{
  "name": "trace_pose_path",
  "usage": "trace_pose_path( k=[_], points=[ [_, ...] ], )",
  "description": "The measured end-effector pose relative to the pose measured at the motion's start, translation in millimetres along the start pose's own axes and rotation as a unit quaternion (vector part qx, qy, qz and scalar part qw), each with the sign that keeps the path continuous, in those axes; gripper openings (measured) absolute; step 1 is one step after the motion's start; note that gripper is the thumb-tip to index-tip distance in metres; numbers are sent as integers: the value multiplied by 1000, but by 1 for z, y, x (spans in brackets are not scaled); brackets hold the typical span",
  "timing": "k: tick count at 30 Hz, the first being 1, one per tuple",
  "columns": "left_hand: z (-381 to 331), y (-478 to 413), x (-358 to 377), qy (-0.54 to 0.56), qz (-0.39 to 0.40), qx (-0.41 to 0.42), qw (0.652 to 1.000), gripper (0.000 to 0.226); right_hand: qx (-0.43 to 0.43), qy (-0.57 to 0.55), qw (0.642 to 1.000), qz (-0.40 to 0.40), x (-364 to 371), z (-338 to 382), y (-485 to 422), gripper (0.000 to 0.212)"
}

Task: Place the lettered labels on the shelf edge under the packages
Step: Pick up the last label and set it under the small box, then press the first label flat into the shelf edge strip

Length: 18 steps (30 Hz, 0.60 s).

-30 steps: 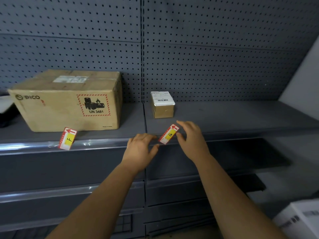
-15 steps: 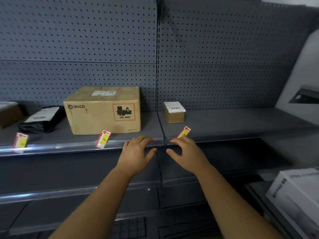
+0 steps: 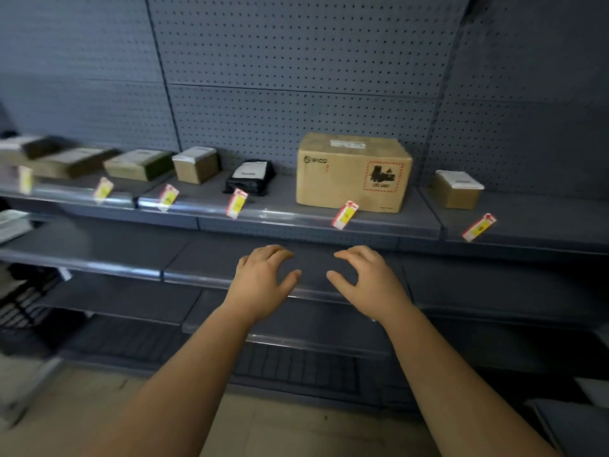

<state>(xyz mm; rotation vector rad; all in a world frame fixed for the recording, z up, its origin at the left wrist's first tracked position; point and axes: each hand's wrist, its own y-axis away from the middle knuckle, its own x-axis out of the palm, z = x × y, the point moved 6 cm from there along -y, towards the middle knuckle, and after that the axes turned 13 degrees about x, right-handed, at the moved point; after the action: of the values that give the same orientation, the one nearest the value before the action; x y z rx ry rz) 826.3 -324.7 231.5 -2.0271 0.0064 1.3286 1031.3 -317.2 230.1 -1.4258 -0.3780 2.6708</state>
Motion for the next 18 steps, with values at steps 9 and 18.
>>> trace_pose_path(
  k=[9, 18],
  points=[
    [108, 73, -63, -42, -39, -91, 994, 43, -92, -3, 993, 73, 97, 125, -26, 48],
    [259, 118, -114, -114, -7, -183, 977, 42, -162, -29, 974, 153, 223, 234, -91, 49]
  ],
)
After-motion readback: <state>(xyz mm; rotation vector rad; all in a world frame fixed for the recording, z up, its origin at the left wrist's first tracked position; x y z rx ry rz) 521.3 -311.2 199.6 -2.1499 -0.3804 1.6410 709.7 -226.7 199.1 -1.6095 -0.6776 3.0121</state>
